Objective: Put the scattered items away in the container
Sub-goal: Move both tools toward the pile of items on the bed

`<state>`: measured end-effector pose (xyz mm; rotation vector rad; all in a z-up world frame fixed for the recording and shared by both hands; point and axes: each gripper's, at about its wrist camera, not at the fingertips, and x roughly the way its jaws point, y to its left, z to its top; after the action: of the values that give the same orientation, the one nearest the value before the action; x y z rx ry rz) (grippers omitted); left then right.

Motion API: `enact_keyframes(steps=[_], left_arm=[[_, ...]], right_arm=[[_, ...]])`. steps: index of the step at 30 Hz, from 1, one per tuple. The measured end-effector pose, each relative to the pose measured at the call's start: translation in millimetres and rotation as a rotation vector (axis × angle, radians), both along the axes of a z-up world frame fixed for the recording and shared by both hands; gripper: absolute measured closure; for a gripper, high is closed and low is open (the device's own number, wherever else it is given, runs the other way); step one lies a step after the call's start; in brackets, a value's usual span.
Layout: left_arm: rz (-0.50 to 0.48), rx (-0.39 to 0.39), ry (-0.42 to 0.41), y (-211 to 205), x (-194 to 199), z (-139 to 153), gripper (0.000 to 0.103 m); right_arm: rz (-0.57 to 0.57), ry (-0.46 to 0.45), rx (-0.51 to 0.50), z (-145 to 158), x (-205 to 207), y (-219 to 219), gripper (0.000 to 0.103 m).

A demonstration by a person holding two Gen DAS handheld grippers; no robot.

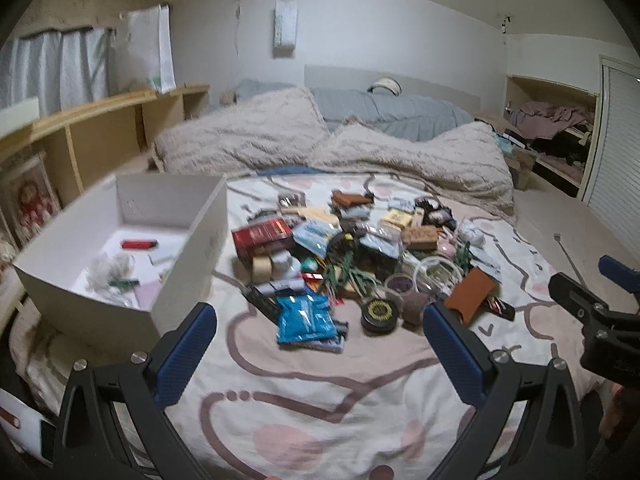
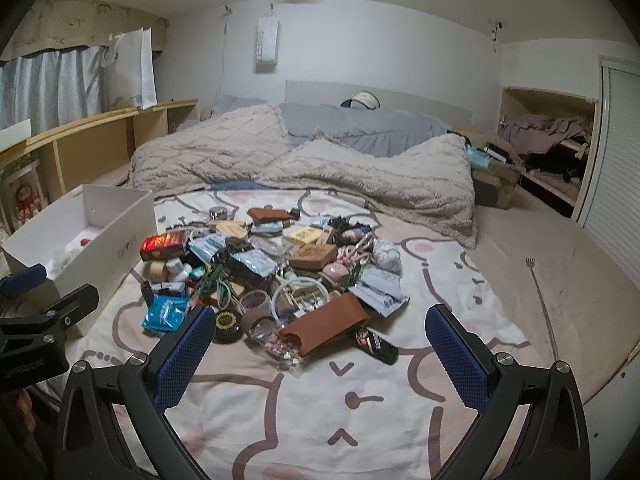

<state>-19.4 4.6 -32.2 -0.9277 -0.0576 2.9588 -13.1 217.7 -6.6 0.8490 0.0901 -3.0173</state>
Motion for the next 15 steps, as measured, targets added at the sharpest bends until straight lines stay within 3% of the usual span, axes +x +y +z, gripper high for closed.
enact_keyframes(steps=[15], left_arm=[[0.016, 0.033, -0.154, -0.1, -31.1, -57.2, 0.000]], right_arm=[[-0.014, -0.165, -0.018, -61.9, -41.5, 13.4, 0.000]])
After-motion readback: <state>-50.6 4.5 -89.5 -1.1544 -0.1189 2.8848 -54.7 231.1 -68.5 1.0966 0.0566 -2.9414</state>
